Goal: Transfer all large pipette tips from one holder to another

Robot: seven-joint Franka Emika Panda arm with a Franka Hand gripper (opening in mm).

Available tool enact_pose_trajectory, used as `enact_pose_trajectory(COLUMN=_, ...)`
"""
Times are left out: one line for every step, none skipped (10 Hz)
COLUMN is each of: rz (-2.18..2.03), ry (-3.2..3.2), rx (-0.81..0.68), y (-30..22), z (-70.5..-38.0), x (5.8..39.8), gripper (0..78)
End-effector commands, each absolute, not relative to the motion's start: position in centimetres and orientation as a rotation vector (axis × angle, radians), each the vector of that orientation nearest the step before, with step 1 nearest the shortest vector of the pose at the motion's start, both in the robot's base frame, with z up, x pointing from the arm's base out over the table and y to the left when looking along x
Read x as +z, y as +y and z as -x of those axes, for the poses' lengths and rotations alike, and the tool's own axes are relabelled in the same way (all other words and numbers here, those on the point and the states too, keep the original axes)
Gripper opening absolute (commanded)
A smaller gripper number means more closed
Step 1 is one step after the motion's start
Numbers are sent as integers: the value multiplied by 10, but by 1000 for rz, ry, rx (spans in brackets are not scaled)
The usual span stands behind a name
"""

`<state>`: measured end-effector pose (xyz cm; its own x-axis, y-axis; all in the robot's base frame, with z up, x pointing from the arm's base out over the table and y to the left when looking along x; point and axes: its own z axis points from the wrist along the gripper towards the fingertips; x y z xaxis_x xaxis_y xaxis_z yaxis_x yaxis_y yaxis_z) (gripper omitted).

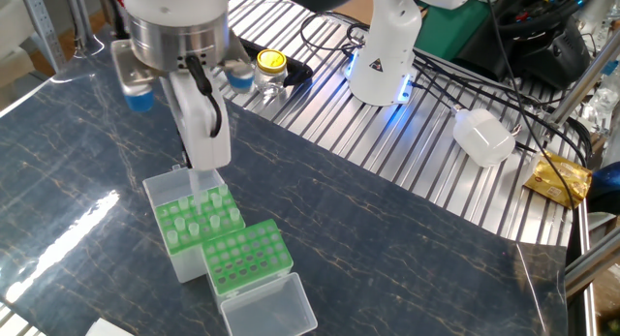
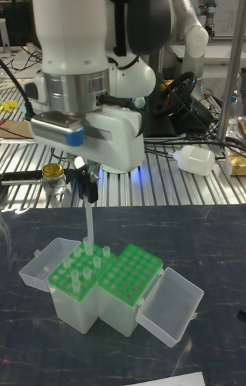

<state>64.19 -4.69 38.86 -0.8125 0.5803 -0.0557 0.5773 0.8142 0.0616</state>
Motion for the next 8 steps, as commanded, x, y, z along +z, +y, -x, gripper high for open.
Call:
enact_pose_trajectory(rz=-348, ry=3059, rx=31, y=-94, z=-655, x=389, gripper=12)
enact_pose_trajectory(rz=-302, ry=3063, rx=49, y=-101, z=-657, x=386, gripper=12)
enact_pose_trajectory(rz=-281, ry=3064, rx=57, y=-105, z=-659, x=385, gripper=12)
enact_pose_trajectory(rz=-261, ry=3064, rx=58, y=-107, z=-659, x=383, gripper=12)
enact_pose_trajectory(rz=-241, ry=3065, rx=57, y=-110, z=-660, x=382, gripper=12)
enact_pose_trajectory(rz=-232, ry=3065, rx=57, y=-111, z=-660, x=381, gripper=12)
enact_pose_trajectory(rz=-199, ry=3061, rx=52, y=-115, z=-661, x=378, gripper=12)
enact_pose_trajectory(rz=-185, ry=3061, rx=52, y=-117, z=-661, x=377, gripper=12)
